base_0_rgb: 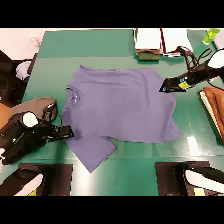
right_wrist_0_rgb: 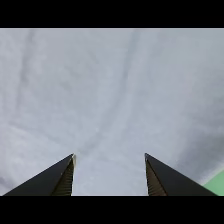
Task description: Fold the shirts.
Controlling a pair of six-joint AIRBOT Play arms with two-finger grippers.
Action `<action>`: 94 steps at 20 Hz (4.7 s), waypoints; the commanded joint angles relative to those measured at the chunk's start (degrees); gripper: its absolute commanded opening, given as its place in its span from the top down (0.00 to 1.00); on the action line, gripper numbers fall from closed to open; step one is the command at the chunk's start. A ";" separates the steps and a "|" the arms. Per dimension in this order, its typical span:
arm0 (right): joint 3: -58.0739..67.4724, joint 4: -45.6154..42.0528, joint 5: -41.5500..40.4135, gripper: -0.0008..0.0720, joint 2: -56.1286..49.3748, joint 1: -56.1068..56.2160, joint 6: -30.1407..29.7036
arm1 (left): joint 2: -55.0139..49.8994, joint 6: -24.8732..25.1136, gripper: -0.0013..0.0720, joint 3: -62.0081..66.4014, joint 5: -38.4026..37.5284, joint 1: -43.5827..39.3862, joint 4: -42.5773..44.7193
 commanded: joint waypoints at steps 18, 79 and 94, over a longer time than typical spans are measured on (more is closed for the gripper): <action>-38.97 -2.19 1.75 0.21 7.85 -30.53 -3.65 | 0.46 7.45 0.94 6.16 -1.70 0.00 0.35; 31.74 -6.56 3.17 0.96 -26.40 -11.08 -3.37 | -45.35 17.81 0.94 71.28 -13.73 5.49 6.25; 5.68 -6.29 -3.96 0.96 -20.72 -9.22 -3.30 | -45.00 17.90 0.94 52.57 -6.21 5.49 -0.61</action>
